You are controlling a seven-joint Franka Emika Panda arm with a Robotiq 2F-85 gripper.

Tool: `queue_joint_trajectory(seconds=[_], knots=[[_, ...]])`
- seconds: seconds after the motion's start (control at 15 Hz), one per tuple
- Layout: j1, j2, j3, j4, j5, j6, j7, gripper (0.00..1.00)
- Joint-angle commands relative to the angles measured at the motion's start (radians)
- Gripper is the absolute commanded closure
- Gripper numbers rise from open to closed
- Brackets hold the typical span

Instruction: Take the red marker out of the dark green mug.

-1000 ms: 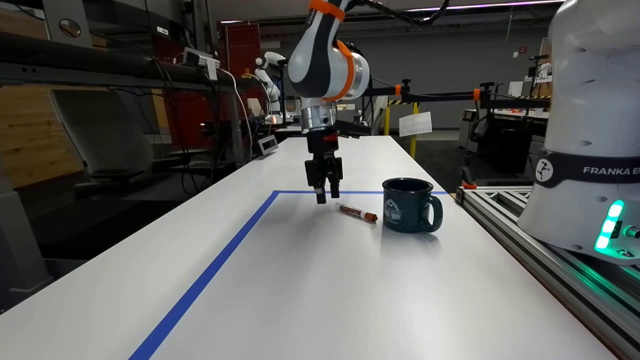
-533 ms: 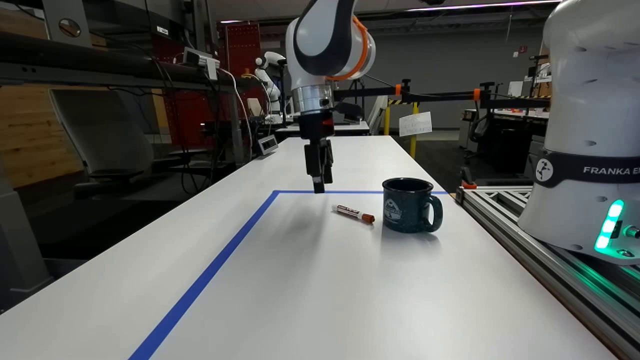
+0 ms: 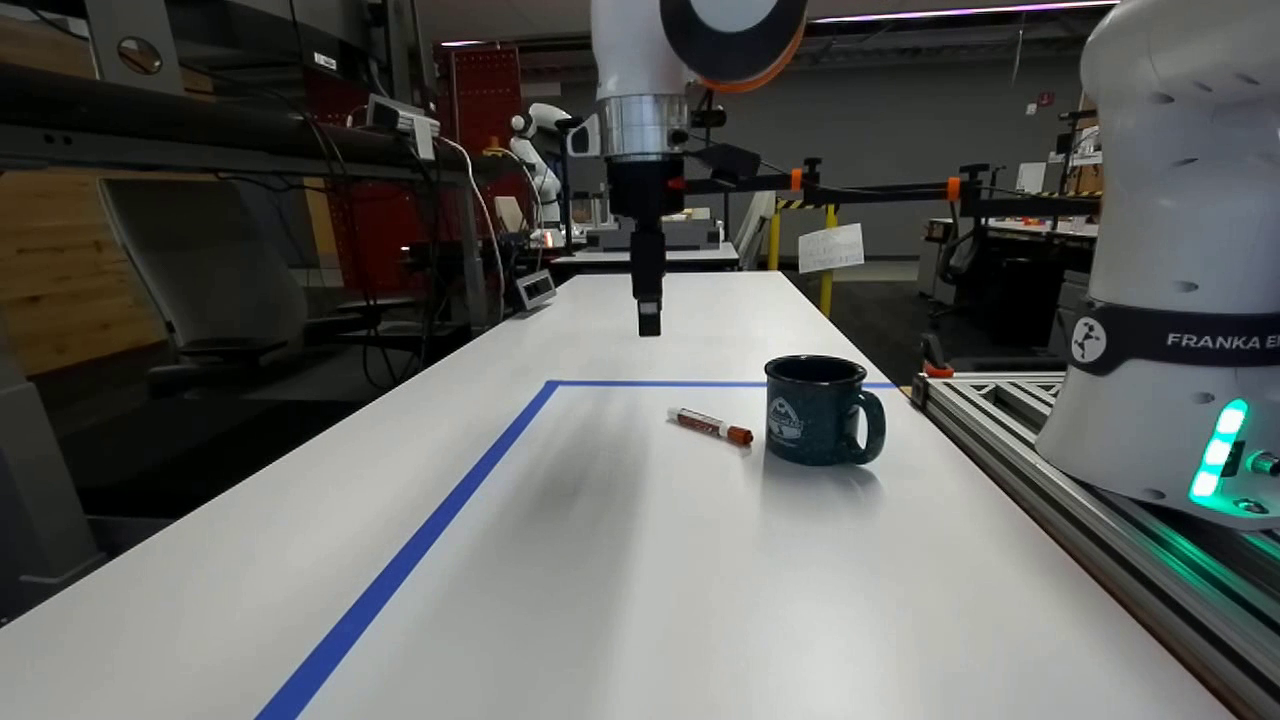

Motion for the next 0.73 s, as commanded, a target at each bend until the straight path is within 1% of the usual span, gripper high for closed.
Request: queue_joint_trajectory(seconds=[0.0, 0.13, 0.67], knots=[[0.007, -0.021, -0.006, -0.012, -0.003, -0.001, 0.004, 0.00], [0.007, -0.041, -0.006, -0.026, -0.004, -0.001, 0.005, 0.00], [0.007, -0.043, -0.006, -0.030, -0.004, 0.001, 0.005, 0.00]])
